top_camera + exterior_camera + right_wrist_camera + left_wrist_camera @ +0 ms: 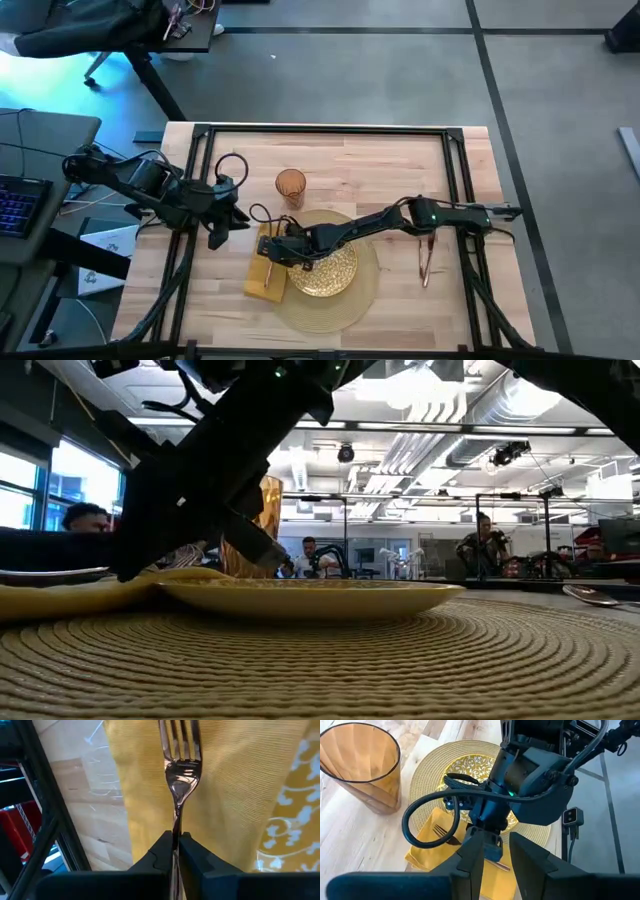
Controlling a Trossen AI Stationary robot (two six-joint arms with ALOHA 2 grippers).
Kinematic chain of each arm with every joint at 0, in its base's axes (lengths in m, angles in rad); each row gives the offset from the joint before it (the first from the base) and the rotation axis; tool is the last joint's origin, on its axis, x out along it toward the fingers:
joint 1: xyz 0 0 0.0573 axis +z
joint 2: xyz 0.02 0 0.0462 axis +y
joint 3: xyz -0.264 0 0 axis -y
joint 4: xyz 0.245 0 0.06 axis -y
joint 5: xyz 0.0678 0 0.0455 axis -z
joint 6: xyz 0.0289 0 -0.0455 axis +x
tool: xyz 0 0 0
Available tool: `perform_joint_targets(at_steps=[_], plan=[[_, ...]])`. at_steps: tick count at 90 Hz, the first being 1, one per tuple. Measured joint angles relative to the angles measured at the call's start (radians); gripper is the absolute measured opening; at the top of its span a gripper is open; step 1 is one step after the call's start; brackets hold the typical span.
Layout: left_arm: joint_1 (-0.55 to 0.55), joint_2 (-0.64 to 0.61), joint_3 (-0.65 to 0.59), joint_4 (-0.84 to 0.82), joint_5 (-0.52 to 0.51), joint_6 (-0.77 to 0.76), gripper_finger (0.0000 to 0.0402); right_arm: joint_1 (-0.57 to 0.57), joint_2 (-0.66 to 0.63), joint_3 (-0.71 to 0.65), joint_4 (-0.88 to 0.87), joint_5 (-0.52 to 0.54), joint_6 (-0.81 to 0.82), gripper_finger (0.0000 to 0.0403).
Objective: Set table place
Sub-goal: Put the brown fork on top of the yellow table napkin
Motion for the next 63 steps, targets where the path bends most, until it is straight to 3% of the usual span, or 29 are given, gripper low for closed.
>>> perform_joint_targets(at_steps=[34,50,63], plan=[[0.000,0.000,0.000,0.000,0.000,-0.004,0.0078,0.002,-0.019,0.030,-0.044,0.000,-0.153,0.0198],[-0.001,0.000,0.001,0.004,0.006,-0.014,0.0078,0.026,-0.124,0.110,-0.342,0.006,-0.290,0.0214],[-0.002,0.006,0.001,-0.042,0.114,-0.099,0.0078,0.056,-0.219,0.132,-0.640,0.008,-0.401,0.0199]])
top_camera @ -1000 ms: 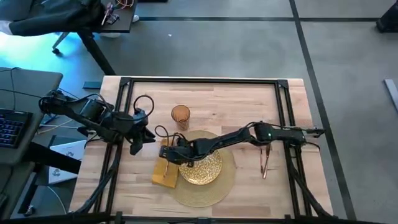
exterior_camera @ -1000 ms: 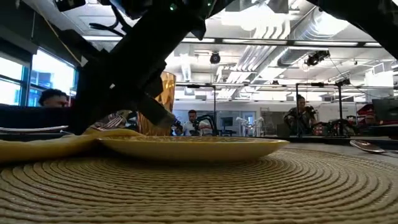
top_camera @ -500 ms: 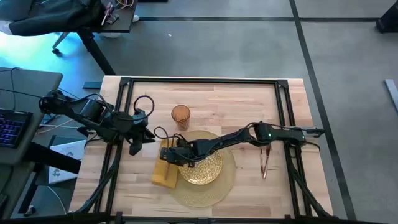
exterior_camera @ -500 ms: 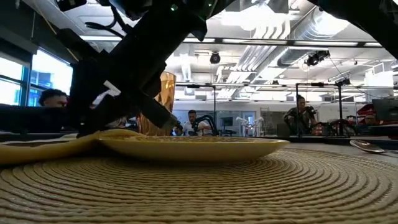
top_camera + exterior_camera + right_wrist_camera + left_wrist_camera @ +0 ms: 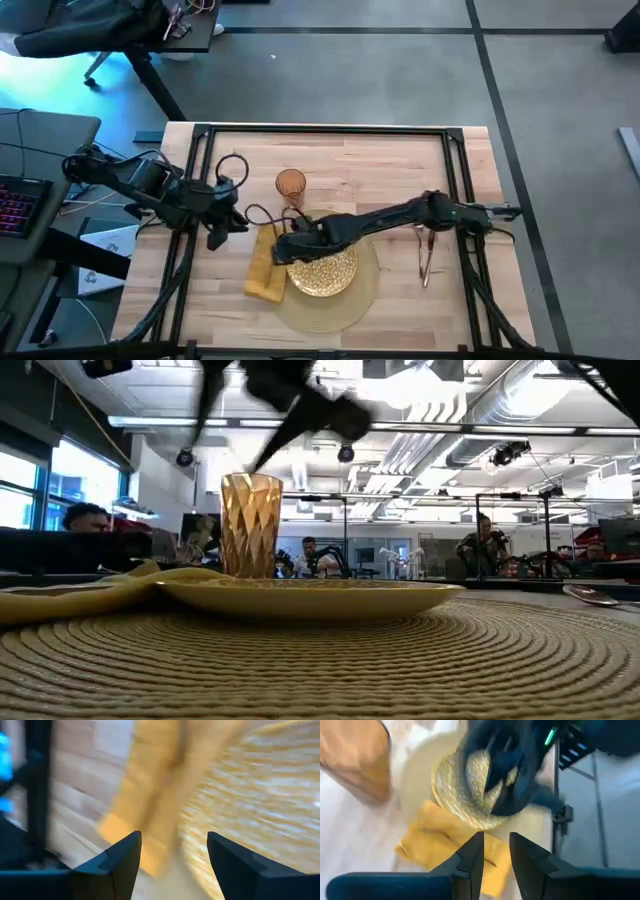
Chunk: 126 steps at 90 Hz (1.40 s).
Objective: Set table place
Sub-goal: Put the brown fork on top of the yellow table napkin
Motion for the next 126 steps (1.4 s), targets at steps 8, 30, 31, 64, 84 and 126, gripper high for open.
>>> perform_joint_targets(at_steps=[8,30,31,64,84,126], plan=[[-0.013,0.017,-0.009,-0.125,0.056,-0.037,0.0078,0.022,-0.056,0.000,-0.161,0.003,-0.036,0.0186],[-0.055,0.047,-0.260,-0.043,-0.014,-0.148,0.0073,0.076,-0.117,-0.003,-0.396,0.054,-0.039,0.0162],[-0.056,0.048,-0.274,-0.026,-0.020,-0.156,0.0072,0.077,-0.118,-0.003,-0.400,0.055,-0.042,0.0161],[-0.050,0.245,-0.526,0.574,-0.252,-0.266,0.0003,0.101,-0.121,-0.003,-0.488,0.017,-0.240,0.0158],[-0.048,0.427,-0.519,0.685,-0.237,-0.328,0.0001,0.127,-0.173,-0.003,-0.487,0.089,-0.288,0.0158],[-0.037,0.528,-0.455,0.782,-0.233,-0.332,0.0000,0.137,-0.227,-0.002,-0.487,0.198,-0.299,0.0158]])
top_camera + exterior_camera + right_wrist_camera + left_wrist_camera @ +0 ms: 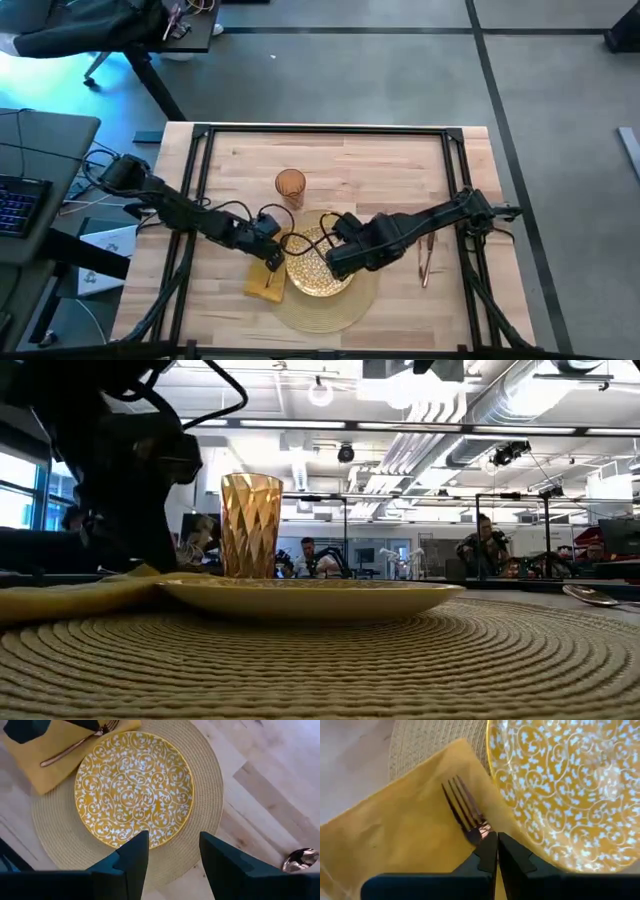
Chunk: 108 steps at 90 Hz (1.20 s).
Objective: Set table place
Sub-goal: Put the brown fork on top of the yellow table napkin, then put the brown spoon on the yellow tablemat to the right of the yellow plate
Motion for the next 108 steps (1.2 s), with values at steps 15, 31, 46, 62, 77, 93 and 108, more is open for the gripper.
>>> perform_joint_targets(at_steps=[15,31,46,62,77,93,108], plan=[[-0.005,-0.002,-0.002,-0.036,0.078,-0.032,0.0000,0.006,-0.004,0.000,0.000,-0.019,0.023,0.0158],[-0.054,-0.061,-0.002,-0.154,0.207,-0.114,0.0000,0.076,-0.051,-0.034,0.004,-0.083,0.014,0.0148],[-0.091,-0.167,-0.002,-0.222,0.242,-0.129,0.0000,0.110,-0.197,-0.351,0.000,-0.112,0.200,0.0123],[-0.091,-0.257,-0.001,-0.248,0.198,-0.128,0.0000,0.074,-0.443,-0.736,0.018,-0.200,0.476,0.0109],[-0.077,-0.297,-0.001,-0.260,0.182,-0.128,0.0000,0.016,-0.664,-1.079,0.234,-0.252,0.588,0.0108],[-0.073,-0.304,-0.001,-0.262,0.186,-0.130,0.0000,-0.036,-0.759,-1.348,0.471,-0.298,0.593,0.0108],[-0.073,-0.304,-0.001,-0.261,0.211,-0.155,0.0000,-0.067,-0.735,-1.444,0.554,-0.301,0.605,0.0108]])
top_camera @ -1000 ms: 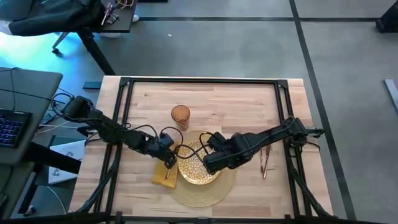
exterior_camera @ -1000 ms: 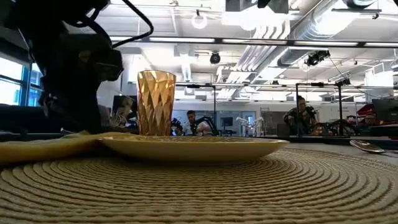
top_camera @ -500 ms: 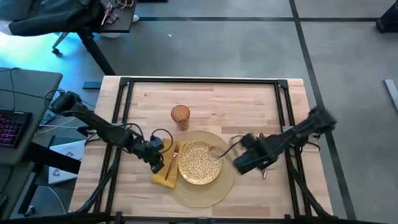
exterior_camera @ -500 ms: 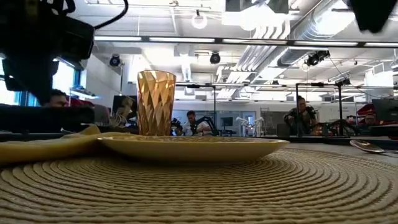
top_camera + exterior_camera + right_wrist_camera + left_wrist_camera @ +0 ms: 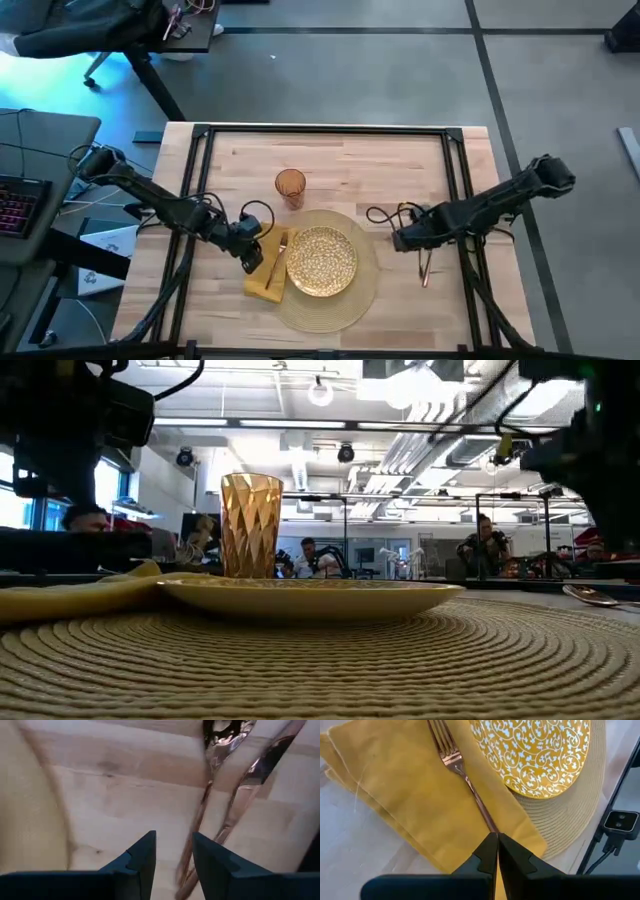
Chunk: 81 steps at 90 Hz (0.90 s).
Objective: Set table place
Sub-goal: Put the brown spoon on the yellow tablemat to the right of the yellow plate
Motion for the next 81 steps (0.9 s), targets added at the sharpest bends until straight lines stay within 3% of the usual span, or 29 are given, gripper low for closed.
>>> perform_joint_targets(at_steps=[51,69,81], plan=[[0.000,-0.005,0.000,0.001,0.035,-0.053,0.0000,-0.113,0.033,-0.191,0.166,-0.047,-0.081,0.0070],[0.000,-0.005,0.000,0.000,0.050,-0.061,0.0000,-0.120,0.031,-0.215,0.224,-0.065,-0.108,0.0009],[0.000,-0.005,0.000,-0.006,0.056,-0.058,0.0000,-0.120,0.036,-0.185,0.214,-0.073,-0.111,0.0001]])
